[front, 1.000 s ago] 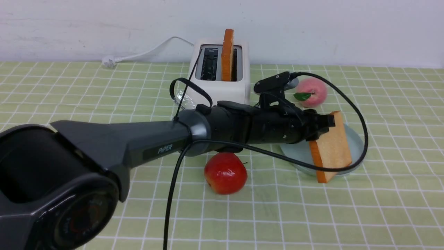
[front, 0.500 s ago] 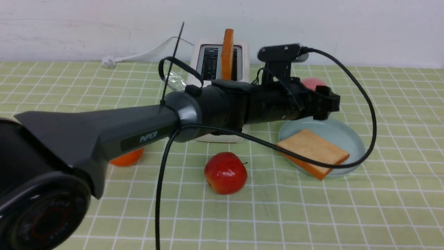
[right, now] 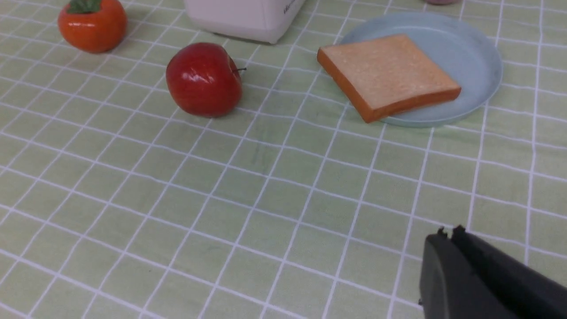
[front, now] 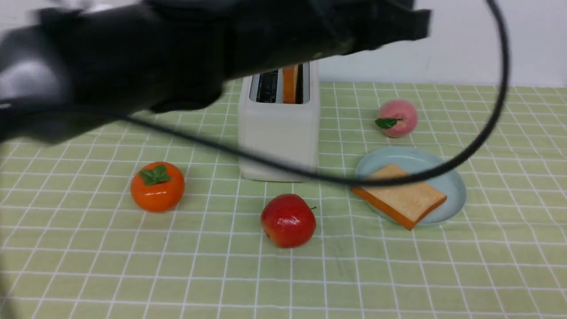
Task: Take toasted bread from bread machine on green coffee tablecloth place on plate.
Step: 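Grasp the toast slice in the toaster and pull it up out of the slot with the right gripper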
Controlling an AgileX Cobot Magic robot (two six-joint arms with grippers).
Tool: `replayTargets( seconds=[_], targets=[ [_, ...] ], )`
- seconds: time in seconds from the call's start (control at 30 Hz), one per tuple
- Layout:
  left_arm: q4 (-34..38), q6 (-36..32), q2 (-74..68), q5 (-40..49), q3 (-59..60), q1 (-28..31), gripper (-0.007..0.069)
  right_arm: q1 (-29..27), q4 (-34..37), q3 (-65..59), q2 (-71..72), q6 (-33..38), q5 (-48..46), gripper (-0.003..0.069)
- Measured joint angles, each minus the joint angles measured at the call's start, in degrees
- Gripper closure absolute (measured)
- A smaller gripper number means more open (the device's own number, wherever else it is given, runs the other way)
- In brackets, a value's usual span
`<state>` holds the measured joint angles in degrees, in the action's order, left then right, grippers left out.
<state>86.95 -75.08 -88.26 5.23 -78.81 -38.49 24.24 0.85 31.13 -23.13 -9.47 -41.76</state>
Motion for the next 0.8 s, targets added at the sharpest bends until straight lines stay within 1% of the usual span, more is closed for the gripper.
replayTargets(
  seconds=[0.17,0.27,0.33,0.4,0.5,0.57,0.6,0.67,0.7,0.8],
  targets=[
    [-0.3,0.0,18.5,-6.0,19.2,0.0,0.0638,0.0,2.0,0.0,-5.8,0.0,6.9,0.0651],
    [0.2,-0.2,29.6,-7.0,29.4,0.0,0.0638,0.0,2.8,1.2,-11.0,0.9,10.0,0.0651],
    [0.3,-0.2,34.3,-7.1,33.4,0.0,0.0638,0.0,3.0,2.3,-14.1,1.8,10.7,0.0651],
    [0.4,-0.2,42.5,-7.3,40.2,0.0,0.0638,0.0,3.0,5.2,-19.9,3.2,11.2,0.0651],
    [0.6,-1.1,53.4,-9.0,48.3,0.0,0.0638,0.0,4.1,12.7,-30.3,6.8,12.6,0.0651],
    [0.6,-1.5,58.6,-10.0,51.8,0.0,0.0638,0.0,5.2,16.2,-35.0,8.4,12.8,0.0651],
    [0.6,-1.5,61.7,-10.6,53.7,0.0,0.0638,0.0,6.2,20.0,-38.4,9.5,13.0,0.0651],
    [0.7,-1.6,64.6,-10.7,55.5,0.0,0.0638,0.0,6.7,23.4,-41.8,10.6,13.3,0.0649],
    [0.7,-1.7,68.1,-10.8,57.5,0.0,0.0638,0.0,7.3,27.6,-46.2,11.1,13.5,0.0648],
    [0.7,-1.7,71.8,-11.6,60.6,0.0,0.0638,0.1,7.6,37.6,-54.4,11.8,13.0,0.0640]
  ],
)
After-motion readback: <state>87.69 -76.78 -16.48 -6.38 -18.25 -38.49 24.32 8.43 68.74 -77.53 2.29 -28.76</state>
